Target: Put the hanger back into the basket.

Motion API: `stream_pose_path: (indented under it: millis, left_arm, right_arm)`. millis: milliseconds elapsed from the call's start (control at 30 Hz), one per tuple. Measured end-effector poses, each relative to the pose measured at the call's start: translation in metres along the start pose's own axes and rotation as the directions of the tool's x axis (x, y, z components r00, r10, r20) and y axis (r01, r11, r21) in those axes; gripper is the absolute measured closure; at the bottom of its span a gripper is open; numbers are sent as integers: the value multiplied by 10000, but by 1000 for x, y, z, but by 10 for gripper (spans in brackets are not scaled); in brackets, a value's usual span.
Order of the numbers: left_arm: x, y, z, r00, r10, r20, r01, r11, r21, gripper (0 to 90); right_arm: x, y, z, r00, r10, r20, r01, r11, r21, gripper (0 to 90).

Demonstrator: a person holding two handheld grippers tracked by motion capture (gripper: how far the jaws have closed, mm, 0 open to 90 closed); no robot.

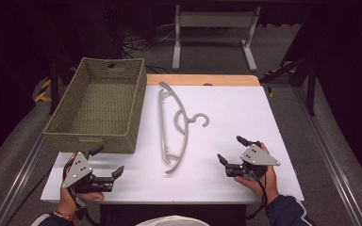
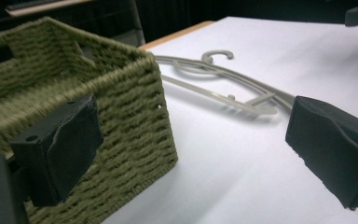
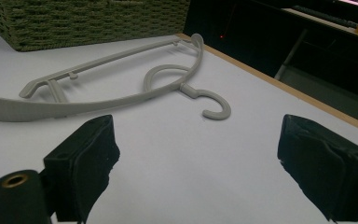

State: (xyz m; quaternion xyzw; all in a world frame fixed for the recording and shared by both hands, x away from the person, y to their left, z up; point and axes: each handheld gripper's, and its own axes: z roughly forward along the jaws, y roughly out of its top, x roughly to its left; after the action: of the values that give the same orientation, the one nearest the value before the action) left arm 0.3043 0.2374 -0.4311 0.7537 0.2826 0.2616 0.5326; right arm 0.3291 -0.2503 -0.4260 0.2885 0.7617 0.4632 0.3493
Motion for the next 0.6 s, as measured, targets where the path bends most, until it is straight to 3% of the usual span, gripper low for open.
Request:
stream_pose_path:
  millis: [467,600]
  left_arm:
    - [-9,-3,10,9983,-21,582,-20,9975,709,80]
    - [-22,5,25,9917,48,1286,-203,9926,1200,102]
  right_arm:
    - [-1,-2,13,9988,382,-313,-358,9967,735,136]
    - [0,-2,14,9991,305,-304,-277,9957,884,140]
